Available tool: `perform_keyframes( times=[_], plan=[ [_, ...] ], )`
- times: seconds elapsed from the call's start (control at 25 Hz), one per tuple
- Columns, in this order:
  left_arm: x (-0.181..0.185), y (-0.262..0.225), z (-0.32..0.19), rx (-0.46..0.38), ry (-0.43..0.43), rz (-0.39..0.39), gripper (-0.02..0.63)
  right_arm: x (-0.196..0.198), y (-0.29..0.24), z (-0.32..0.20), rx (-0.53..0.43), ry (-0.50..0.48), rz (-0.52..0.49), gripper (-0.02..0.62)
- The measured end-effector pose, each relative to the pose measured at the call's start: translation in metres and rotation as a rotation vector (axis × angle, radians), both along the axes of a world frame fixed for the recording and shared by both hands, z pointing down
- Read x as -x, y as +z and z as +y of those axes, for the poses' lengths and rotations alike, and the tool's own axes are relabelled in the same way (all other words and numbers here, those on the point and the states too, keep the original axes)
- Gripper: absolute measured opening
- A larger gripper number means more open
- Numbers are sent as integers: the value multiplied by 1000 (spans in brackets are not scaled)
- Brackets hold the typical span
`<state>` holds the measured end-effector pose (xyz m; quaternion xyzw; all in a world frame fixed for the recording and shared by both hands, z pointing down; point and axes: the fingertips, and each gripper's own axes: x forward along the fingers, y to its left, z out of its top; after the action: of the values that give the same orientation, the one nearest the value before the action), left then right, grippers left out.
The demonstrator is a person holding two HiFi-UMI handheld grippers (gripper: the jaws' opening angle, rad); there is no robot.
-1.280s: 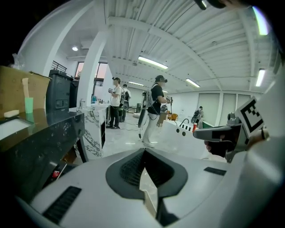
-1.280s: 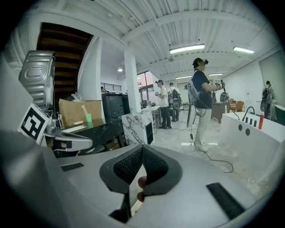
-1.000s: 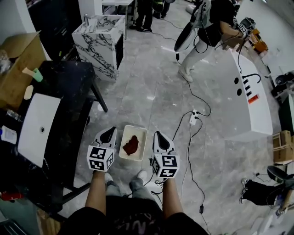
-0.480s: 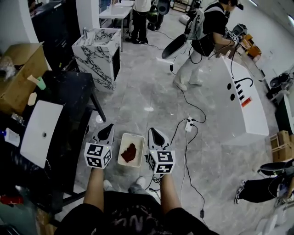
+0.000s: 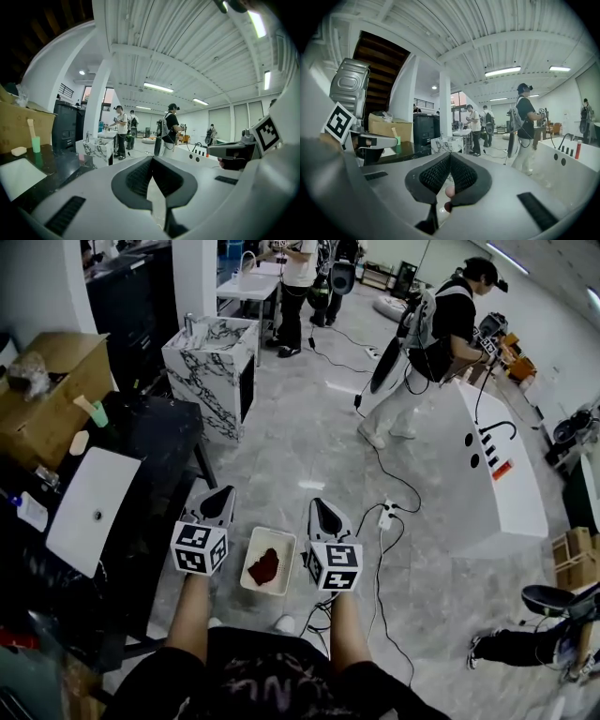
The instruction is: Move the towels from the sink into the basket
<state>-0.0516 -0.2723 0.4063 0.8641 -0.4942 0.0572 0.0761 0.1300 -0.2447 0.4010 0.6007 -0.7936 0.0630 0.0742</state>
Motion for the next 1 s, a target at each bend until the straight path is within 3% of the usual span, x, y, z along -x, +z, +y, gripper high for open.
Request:
perform_keyframes(
  times=[0.48, 1.0],
  plan=[
    [-20, -35, -6, -78, 6, -12, 15, -22, -35, -5, -69, 14, 3, 14],
    [-28, -44, 1, -123, -32, -35, 15, -38, -39, -4, -81, 11, -17, 14]
  ],
)
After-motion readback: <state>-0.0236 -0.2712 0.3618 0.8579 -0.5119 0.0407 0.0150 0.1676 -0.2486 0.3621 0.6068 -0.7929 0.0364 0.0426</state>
